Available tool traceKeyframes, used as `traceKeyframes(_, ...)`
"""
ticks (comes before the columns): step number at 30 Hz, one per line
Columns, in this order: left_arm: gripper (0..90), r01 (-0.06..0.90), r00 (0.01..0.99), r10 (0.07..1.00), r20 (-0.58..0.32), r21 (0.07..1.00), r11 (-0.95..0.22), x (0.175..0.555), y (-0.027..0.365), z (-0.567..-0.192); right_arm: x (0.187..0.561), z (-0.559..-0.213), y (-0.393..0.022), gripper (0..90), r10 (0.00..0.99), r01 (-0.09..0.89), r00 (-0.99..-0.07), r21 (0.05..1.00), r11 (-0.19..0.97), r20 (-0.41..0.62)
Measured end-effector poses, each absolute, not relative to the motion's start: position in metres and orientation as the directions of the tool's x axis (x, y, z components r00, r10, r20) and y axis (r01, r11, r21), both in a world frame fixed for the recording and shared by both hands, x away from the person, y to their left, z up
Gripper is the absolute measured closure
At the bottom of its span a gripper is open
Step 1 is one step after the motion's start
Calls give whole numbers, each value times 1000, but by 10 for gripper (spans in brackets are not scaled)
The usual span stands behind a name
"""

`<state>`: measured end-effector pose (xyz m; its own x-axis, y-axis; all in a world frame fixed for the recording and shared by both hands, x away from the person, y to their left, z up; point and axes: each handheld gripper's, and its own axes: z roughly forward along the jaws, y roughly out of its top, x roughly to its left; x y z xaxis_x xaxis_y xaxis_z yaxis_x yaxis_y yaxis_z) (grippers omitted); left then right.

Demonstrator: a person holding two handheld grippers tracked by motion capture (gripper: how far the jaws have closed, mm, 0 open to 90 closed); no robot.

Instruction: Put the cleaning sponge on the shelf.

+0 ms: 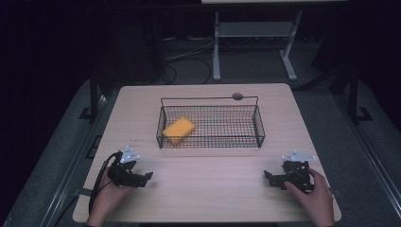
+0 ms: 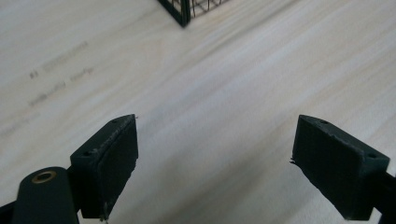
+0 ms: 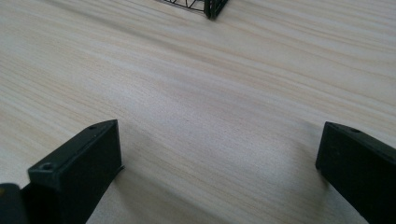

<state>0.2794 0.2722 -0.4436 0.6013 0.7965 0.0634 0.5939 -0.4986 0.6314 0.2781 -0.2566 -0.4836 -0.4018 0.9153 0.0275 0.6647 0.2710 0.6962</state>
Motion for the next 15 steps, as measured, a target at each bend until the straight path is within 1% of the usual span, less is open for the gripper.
traceKeyframes(3, 136, 604, 595, 800, 73, 616, -505, 276, 275, -449, 278, -484, -257, 0, 915, 665, -402, 696, 271, 28)
traceKeyframes(15, 135, 623, 595, 802, 45, 605, -496, 269, 279, -460, 278, -484, -256, 0, 916, 666, -401, 696, 270, 28)
